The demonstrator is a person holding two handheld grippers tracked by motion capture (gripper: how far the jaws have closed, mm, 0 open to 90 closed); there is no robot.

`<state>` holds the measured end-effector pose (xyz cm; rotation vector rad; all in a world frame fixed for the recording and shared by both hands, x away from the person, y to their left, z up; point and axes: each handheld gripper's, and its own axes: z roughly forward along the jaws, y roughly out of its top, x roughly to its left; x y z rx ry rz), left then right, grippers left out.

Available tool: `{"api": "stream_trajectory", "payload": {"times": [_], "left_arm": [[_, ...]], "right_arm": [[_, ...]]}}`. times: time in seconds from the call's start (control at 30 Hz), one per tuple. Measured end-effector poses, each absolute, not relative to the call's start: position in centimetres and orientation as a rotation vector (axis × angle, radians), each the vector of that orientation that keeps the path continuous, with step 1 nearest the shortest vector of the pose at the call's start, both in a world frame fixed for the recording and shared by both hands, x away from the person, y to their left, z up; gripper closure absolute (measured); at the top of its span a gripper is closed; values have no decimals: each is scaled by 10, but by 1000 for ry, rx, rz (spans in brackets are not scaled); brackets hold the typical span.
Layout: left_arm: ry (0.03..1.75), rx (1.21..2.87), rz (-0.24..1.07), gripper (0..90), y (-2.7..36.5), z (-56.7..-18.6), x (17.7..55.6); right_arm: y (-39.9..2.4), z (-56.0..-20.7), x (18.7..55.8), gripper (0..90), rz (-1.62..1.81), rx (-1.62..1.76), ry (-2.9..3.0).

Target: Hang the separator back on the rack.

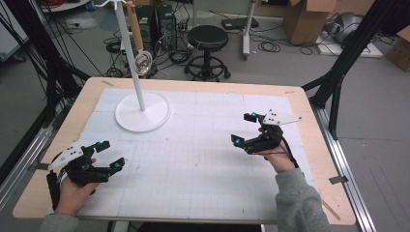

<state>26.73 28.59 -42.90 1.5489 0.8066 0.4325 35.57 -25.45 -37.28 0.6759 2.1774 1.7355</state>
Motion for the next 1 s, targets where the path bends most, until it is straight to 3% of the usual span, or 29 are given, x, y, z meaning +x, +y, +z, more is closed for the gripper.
{"api": "stream_trajectory", "payload": {"times": [1.0], "left_arm": [[803,1532,436,38,285,-429,270]], "right_arm": [[-319,-402,338,4,1708,875,2095]]}}
